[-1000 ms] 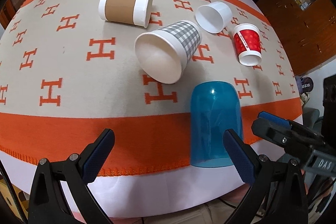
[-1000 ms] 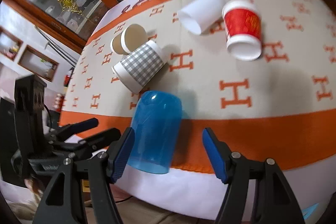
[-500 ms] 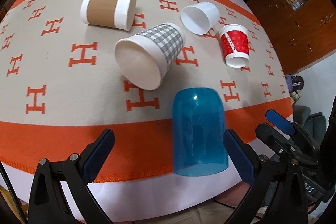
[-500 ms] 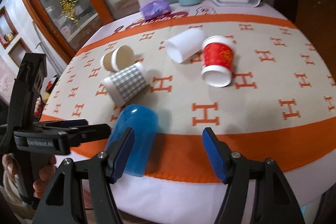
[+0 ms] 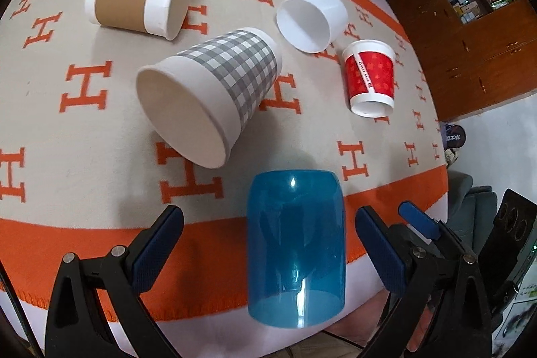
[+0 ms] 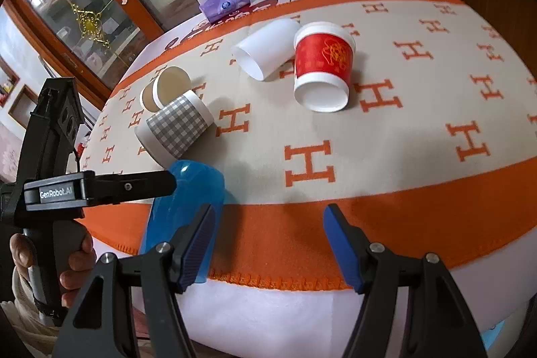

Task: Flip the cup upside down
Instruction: 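Lift the blue cup with the right tool and carry it toward the left tool, then close the left tool on the blue cup while the right tool releases it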

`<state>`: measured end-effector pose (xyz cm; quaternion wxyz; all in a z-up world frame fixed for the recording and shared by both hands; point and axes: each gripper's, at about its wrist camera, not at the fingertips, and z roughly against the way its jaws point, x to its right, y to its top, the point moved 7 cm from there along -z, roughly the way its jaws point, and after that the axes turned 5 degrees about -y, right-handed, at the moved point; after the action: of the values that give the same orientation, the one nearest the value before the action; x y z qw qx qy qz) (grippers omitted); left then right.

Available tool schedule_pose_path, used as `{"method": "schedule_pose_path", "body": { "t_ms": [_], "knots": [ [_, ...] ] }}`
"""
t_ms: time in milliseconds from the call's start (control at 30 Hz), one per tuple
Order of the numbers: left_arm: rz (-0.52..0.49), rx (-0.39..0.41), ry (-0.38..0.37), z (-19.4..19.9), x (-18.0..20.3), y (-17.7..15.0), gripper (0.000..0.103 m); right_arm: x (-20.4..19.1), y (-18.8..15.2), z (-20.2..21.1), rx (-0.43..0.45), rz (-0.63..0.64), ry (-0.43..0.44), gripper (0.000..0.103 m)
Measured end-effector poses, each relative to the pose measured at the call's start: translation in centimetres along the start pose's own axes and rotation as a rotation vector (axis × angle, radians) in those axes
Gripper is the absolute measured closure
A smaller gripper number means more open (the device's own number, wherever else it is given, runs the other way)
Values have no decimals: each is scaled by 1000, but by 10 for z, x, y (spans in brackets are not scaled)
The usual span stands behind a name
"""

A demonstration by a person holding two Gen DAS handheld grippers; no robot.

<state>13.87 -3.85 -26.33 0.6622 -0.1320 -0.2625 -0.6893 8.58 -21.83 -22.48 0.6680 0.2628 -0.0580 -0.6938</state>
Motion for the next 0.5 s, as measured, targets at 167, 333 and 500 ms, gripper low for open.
{"method": "schedule_pose_path", "body": {
  "t_ms": [167,333,500],
  "knots": [
    [-30,-50,20,-13,8,3,9,1,-1,-7,-15,-10,24,36],
    [-58,-108,50,-27,14,3,12,3,-2,-9,-17,-17,37,36],
    [-67,-161,29,-39,25,1,25,8,-4,-11,-18,-31,32,36]
  ]
}}
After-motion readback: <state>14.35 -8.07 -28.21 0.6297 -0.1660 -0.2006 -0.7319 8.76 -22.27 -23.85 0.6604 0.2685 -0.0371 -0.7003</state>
